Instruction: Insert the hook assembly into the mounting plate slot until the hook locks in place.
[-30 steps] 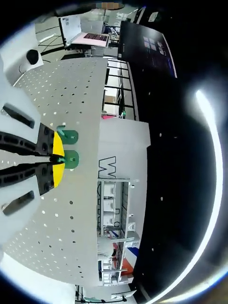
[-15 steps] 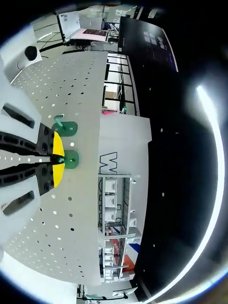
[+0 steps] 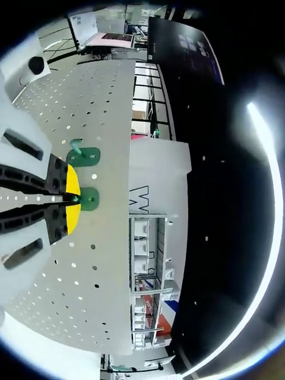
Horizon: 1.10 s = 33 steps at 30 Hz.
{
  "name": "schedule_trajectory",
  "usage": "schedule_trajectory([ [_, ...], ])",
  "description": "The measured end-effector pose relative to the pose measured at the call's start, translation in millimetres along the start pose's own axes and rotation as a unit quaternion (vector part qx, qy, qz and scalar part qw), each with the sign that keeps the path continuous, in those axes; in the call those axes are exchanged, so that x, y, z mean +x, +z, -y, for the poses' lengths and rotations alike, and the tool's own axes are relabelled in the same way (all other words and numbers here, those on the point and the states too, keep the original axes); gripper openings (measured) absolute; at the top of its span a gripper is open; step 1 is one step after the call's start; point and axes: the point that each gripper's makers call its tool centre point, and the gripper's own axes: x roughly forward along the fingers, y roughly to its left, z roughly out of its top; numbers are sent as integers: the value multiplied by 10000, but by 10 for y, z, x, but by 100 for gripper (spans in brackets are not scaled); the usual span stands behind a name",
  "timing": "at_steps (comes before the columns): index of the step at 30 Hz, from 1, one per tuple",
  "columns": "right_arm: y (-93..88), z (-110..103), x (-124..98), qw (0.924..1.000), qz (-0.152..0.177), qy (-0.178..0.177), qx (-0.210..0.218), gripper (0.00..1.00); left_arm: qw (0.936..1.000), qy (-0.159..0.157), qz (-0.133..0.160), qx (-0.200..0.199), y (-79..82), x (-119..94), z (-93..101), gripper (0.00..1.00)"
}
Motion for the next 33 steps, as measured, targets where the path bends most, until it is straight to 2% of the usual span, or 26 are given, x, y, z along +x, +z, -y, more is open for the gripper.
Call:
schedule_trajectory([
  [10, -14, -18, -2, 9999, -116, -69, 15, 1, 10000, -7, -13, 15, -4, 0, 3, 98],
  [14, -35, -31, 21, 9992, -285, -113, -244, 1, 10000, -1, 4, 26, 3, -6, 2, 98],
  [17, -13, 3, 18, 9994, -273, -190, -16, 8, 10000, 8, 15, 27, 9, -9, -4, 98],
  [24, -1, -11, 12, 9992, -369, -111, 129, 11, 10000, 2, 20, 36, 13, -9, -4, 98],
  [28, 125, -6, -13, 9993, -210, -90, 283, 18, 10000, -11, 5, 45, 8, -8, 1, 99],
  [33, 241, 11, -82, 9997, -166, -6, 171, 21, 10000, -30, -1, 94, 5, -11, 17, 99],
])
